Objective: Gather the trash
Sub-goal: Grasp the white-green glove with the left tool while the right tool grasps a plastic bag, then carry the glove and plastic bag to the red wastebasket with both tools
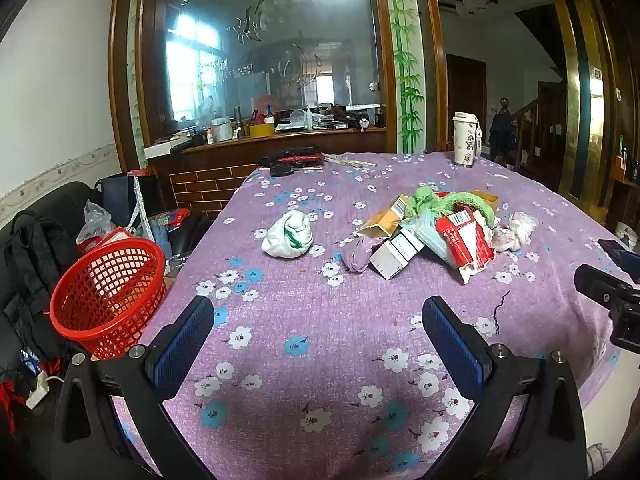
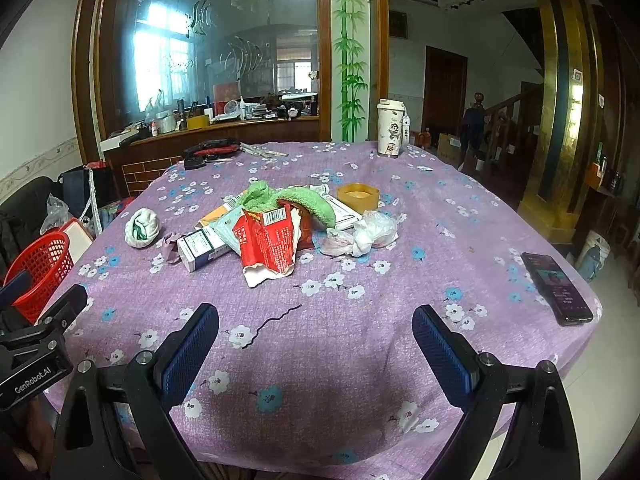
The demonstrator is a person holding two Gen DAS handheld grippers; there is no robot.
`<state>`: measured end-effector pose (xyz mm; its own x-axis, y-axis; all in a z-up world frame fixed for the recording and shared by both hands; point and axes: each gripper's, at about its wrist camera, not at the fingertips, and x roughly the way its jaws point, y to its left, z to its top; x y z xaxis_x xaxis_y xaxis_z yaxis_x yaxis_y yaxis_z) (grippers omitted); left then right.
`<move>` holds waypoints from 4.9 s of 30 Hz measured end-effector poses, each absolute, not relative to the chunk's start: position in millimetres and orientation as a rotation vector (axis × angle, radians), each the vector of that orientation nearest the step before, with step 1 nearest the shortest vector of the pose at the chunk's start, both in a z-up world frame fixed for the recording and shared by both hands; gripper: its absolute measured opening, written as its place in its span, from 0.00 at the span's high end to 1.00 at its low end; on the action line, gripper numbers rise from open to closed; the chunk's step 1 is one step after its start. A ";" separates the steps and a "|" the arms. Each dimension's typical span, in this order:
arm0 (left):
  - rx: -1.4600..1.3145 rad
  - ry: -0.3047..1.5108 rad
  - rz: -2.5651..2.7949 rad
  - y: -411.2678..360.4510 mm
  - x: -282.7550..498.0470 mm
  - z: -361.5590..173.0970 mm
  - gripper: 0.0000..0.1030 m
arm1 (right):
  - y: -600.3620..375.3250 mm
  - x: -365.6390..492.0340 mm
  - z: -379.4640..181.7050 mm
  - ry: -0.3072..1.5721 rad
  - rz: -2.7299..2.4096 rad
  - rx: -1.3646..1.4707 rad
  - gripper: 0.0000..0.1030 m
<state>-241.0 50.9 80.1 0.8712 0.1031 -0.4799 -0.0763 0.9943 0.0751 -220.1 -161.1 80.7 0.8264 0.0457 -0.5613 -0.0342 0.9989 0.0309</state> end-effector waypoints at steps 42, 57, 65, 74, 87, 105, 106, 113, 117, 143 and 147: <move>-0.074 0.876 -0.006 135.8 -26.6 46.2 0.67 | -259.1 15.5 18.3 1.036 0.100 0.518 0.57; -0.083 0.738 -0.097 100.0 -95.9 70.5 0.67 | -225.4 -43.6 58.5 0.815 0.134 0.355 0.72; -0.049 0.694 -0.099 87.0 -114.7 80.6 0.67 | -162.3 -74.2 87.6 0.728 0.289 0.200 0.72; -0.026 0.686 -0.068 89.7 -122.3 82.2 0.67 | -112.8 -83.1 83.6 0.737 0.384 0.116 0.72; -0.020 0.686 -0.011 100.1 -127.7 79.3 0.67 | -87.3 -80.8 78.3 0.766 0.432 0.078 0.72; -0.088 0.654 0.117 161.5 -147.2 95.4 0.67 | -17.1 -71.6 93.7 0.778 0.566 0.012 0.72; -0.093 0.651 0.126 166.4 -148.9 96.8 0.67 | -9.0 -71.2 96.4 0.774 0.577 0.004 0.72; -0.123 0.611 0.226 215.0 -167.9 110.7 0.67 | 46.2 -68.8 104.3 0.782 0.666 -0.036 0.72; -0.146 0.598 0.297 251.2 -180.1 115.5 0.67 | 82.0 -70.3 109.3 0.773 0.714 -0.074 0.72; -0.284 0.668 0.467 370.4 -200.4 68.1 0.66 | 256.6 -65.1 85.1 0.839 0.916 -0.223 0.71; -0.289 0.676 0.469 373.4 -195.9 63.5 0.66 | 264.8 -63.5 80.1 0.851 0.927 -0.230 0.71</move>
<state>-195.9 373.4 63.5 0.6828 0.3200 -0.6568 -0.5031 0.8578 -0.1051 -63.5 264.8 80.1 0.3100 0.6087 -0.7303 -0.7795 0.6026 0.1713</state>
